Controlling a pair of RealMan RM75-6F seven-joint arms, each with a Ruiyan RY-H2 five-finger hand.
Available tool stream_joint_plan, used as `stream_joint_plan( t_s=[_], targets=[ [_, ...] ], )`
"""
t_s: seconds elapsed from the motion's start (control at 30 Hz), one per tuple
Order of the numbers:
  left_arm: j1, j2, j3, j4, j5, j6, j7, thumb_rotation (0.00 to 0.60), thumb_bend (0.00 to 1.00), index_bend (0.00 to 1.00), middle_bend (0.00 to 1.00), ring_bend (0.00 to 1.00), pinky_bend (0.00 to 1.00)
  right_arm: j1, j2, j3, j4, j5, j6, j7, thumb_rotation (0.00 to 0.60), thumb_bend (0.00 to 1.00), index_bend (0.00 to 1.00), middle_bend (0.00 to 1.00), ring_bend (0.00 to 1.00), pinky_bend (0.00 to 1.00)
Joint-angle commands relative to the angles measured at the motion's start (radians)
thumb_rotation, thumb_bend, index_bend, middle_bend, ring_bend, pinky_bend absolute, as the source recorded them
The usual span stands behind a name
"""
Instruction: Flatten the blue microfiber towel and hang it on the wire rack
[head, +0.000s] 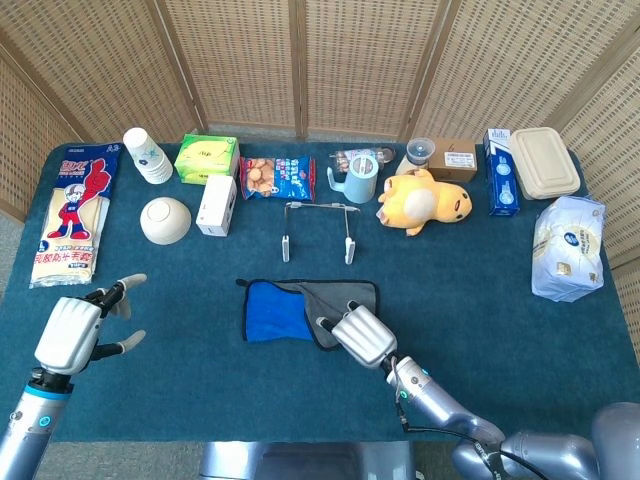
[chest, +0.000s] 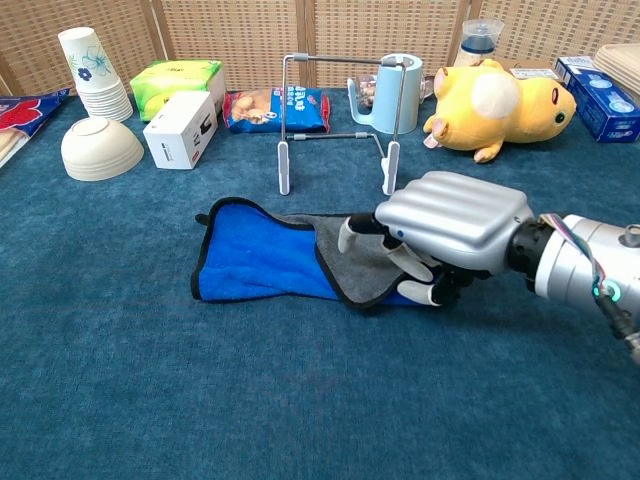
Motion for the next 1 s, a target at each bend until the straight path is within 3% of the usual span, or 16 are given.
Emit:
stream_joint_plan(
  t_s=[0.03,0.33,0.93,1.0],
  targets=[
    [0.001,-0.001,0.001,0.001,0.000,0.001,-0.001,0.600,0.24,0.23,0.64,0.59,1.00,0.002,0.005,0.003,-0.008,-0.002,0.007,-0.012,0.600,0.35,0.22,0.72,0.64,0.41],
    [0.004,0.001,0.002,0.003,0.001,0.007,-0.005,0.600,0.24,0.23,0.64,0.59,1.00,0.007,0.029,0.010,-0.024,-0.015,0.026,-0.041,0.600,0.35,0.17,0.68,0.64,0.64],
    [-0.001,-0.002,-0.001,0.007,-0.003,-0.001,-0.006,0.600,0.24,0.23,0.64,0.59,1.00,0.036,0.049,-0.011,-0.024,-0.039,-0.013,-0.060,0.600,0.35,0.13,0.60,0.64,0.66],
    [-0.001,-0.002,0.000,0.006,-0.004,-0.002,-0.008,0.600,0.24,0.23,0.64,0.59,1.00,0.036,0.048,-0.008,-0.024,-0.038,-0.009,-0.055,0.600,0.36,0.17,0.60,0.64,0.66]
  ],
)
